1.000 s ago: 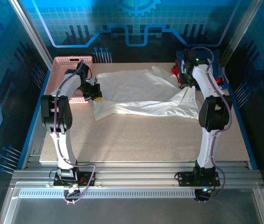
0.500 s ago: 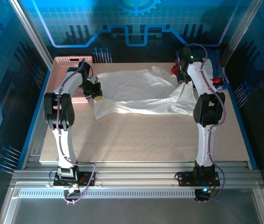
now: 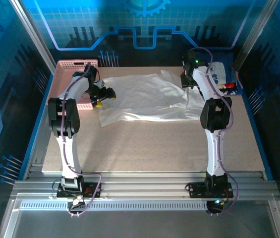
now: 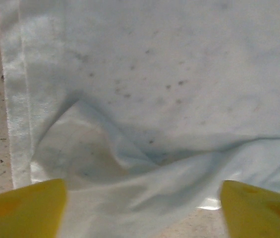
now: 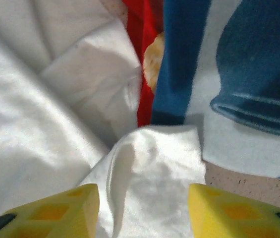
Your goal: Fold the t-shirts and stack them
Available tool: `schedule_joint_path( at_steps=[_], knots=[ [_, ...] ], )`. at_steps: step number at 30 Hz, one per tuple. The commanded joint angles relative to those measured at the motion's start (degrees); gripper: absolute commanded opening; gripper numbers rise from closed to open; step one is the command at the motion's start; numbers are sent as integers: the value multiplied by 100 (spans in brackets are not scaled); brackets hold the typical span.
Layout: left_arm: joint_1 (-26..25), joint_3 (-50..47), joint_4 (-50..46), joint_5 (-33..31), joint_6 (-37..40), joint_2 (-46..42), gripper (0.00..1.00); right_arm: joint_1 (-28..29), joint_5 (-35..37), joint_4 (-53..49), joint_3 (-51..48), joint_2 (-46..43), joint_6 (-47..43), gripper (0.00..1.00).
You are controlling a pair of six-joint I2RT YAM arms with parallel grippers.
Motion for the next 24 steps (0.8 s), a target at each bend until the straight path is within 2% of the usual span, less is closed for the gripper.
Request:
schedule_joint_path(
  at_steps=[1, 4, 9, 13, 15, 18, 24],
  knots=[
    [-42, -268, 512, 580, -770, -1100, 99, -68, -670, -22, -569, -1105, 246, 63],
    [-52, -1003, 822, 768, -1189, -1918, 99, -217, -1241, -196, -1512, -1937, 451, 68],
    [-52, -2555, 826, 891, -1441, -3106, 97, -915, -2745, 218, -3949, -3474, 1183, 70],
    [9, -3682, 970, 843, -1602, -3643, 93, -1514, -3262, 858, -5528, -4280, 1489, 70],
    [77, -4131, 1269, 1019, -1818, -3714, 88, -1863, -3578, 1125, -5969, -4387, 1612, 70],
    [107, -4428, 1446, 937, -1907, -3597, 81, -2209, -3720, 1358, -6260, -4292, 1635, 69],
    [225, -4799, 1792, 690, -2011, -3211, 68, -2392, -3686, 1576, -6376, -3750, 1646, 68]
  ],
)
